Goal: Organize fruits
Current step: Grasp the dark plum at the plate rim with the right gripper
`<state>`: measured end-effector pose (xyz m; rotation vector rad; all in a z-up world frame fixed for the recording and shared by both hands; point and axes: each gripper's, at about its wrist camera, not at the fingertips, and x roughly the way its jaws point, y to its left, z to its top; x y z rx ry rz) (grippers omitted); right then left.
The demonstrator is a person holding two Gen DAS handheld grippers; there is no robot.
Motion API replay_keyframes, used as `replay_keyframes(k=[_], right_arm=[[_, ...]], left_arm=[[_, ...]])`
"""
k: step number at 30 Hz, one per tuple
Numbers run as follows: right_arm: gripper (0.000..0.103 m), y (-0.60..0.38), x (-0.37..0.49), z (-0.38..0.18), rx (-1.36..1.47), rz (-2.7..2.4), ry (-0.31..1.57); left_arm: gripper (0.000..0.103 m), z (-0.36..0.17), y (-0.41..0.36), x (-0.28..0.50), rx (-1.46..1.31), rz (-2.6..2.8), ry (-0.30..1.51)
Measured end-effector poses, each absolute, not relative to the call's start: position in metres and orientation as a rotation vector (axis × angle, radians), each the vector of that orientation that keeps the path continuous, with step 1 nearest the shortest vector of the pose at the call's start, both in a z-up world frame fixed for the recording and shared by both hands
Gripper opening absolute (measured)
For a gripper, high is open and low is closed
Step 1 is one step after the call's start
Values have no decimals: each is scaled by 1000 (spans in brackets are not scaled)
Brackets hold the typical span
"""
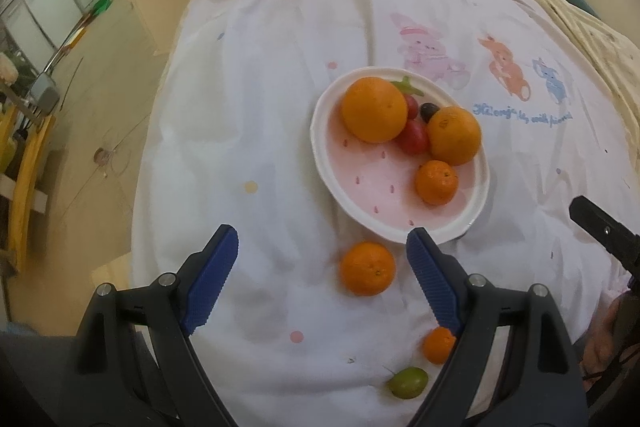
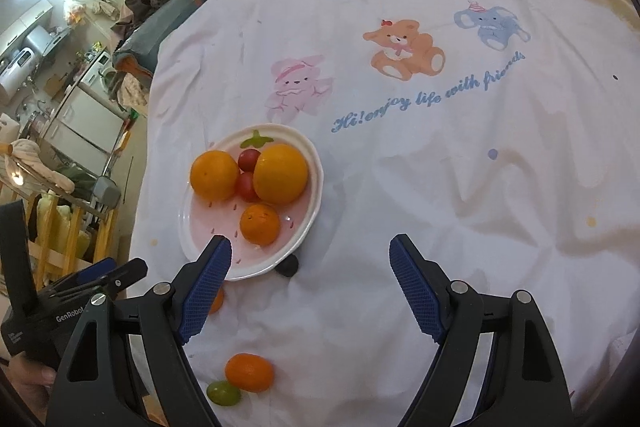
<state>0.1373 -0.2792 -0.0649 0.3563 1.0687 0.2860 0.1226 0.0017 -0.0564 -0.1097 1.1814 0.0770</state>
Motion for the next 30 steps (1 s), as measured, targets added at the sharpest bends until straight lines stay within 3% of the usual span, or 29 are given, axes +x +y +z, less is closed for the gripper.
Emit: replay_keyframes(k=[11, 13, 18, 22, 30], right_arm=[[80, -238, 148, -112, 126, 360, 1262], [71, -221, 148, -121, 41, 405, 1286], [65, -192, 152, -131, -95, 502, 1254], [46, -179, 155, -144, -200, 532, 1245], [30, -173, 156, -149, -232, 588, 1233]], left_arm=[[84, -64, 23, 127, -214, 124, 1235], [84, -66, 25, 127, -235, 123, 1247], [84, -66, 25, 129, -247, 116, 1260], [84, -67, 26, 130, -260, 118, 1261], [84, -64, 23, 130, -252, 107, 1247]])
